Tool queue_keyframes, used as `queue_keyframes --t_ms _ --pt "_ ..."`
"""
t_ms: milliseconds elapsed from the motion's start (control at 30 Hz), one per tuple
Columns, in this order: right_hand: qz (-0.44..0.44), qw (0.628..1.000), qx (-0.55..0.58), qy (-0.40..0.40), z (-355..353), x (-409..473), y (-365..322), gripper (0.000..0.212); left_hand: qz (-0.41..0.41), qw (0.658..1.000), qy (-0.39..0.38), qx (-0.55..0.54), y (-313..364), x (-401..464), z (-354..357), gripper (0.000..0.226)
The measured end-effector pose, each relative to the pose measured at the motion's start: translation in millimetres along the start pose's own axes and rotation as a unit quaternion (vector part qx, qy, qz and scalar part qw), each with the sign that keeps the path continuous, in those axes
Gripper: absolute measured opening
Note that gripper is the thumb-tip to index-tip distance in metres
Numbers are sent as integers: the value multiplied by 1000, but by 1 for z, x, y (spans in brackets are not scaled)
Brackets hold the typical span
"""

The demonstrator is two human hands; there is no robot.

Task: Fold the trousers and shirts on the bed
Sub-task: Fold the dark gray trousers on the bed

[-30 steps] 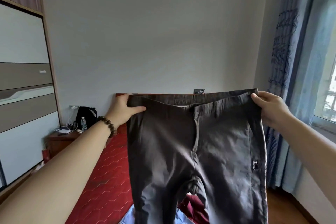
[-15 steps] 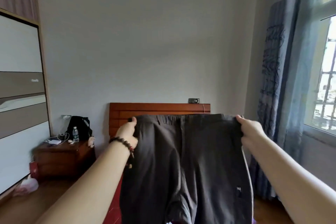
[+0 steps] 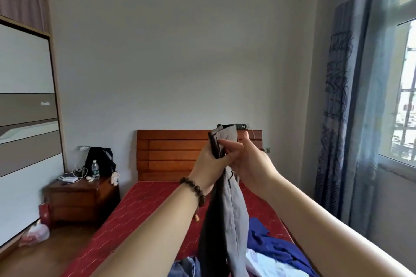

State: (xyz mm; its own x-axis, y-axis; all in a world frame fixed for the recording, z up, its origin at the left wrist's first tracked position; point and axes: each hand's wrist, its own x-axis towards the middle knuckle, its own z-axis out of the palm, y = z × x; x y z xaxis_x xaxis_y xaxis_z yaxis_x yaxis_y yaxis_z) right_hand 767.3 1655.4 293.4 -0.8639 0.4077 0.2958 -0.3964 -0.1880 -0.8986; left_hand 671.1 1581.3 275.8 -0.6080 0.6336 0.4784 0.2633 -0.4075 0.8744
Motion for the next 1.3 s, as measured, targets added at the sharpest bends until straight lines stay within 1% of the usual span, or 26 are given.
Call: queue_keyframes --t_ms 33,67,100,133,167,200,233,267,300,333,367,433,500,533,600,667,733,767,800,867,933,1000,1100,1133,1233,1300 --pt "-12 998 -55 1 -2 -1 -6 49 14 1000 15 19 2 1 -5 27" --pt "-42 987 -156 19 -5 0 -14 41 21 999 25 23 6 1 -11 22" --pt "-93 953 -283 48 -11 2 -22 30 24 999 26 17 8 2 -16 21" --pt "-148 902 -399 75 -14 2 -33 23 26 999 19 16 11 3 -20 21" --pt "-194 845 -493 78 -18 3 -44 32 31 999 6 22 15 3 -23 21" --pt "-218 796 -562 48 -21 5 -55 50 41 998 -10 35 19 4 -26 22" --pt "-210 760 -615 2 -24 9 -64 65 56 997 -23 51 23 4 -27 23" --pt "-187 733 -653 -42 -25 13 -73 67 73 995 -28 69 29 4 -27 24" --pt "-160 718 -673 -73 -23 15 -79 54 87 992 -23 83 34 4 -26 25" --pt "-144 707 -688 -80 -21 18 -83 36 102 990 -7 96 39 4 -26 25" --pt "-152 698 -696 -74 -18 22 -85 28 117 987 17 113 43 4 -27 24" --pt "-182 704 -684 -52 -15 26 -87 28 132 979 56 148 46 0 -31 23" --pt "-209 733 -648 -18 -14 28 -88 27 123 972 66 187 39 -10 -36 36" --pt "-211 747 -631 3 -15 29 -87 27 128 966 85 209 33 -17 -38 44" --pt "-195 763 -615 30 -17 33 -85 31 168 943 155 241 22 -29 -42 45" --pt "-176 762 -624 16 -19 35 -82 32 218 916 191 276 22 -37 -46 40" --pt "-172 751 -637 -12 -15 35 -82 26 253 895 185 318 31 -40 -51 37" --pt "-177 756 -629 -30 -10 34 -83 24 258 892 173 327 37 -41 -55 33" --pt "-182 766 -614 -49 -2 32 -85 26 253 894 159 334 45 -43 -59 26" --pt "-192 783 -585 -81 20 29 -88 41 239 898 129 346 62 -44 -69 17" --pt "-203 789 -574 -90 44 26 -90 49 223 907 111 341 80 -47 -84 19" --pt "-204 792 -569 -91 68 24 -93 43 209 911 109 339 98 -50 -102 22" --pt "-178 820 -535 -102 108 22 -94 30 176 917 95 345 122 -60 -136 24" --pt "-177 821 -533 -99 124 22 -91 26 168 918 87 349 128 -64 -149 25" --pt "-223 800 -552 -66 180 22 -71 18 167 914 81 361 149 -80 -196 27" --pt "-261 800 -539 -40 223 20 -50 18 170 916 85 354 162 -92 -237 30"
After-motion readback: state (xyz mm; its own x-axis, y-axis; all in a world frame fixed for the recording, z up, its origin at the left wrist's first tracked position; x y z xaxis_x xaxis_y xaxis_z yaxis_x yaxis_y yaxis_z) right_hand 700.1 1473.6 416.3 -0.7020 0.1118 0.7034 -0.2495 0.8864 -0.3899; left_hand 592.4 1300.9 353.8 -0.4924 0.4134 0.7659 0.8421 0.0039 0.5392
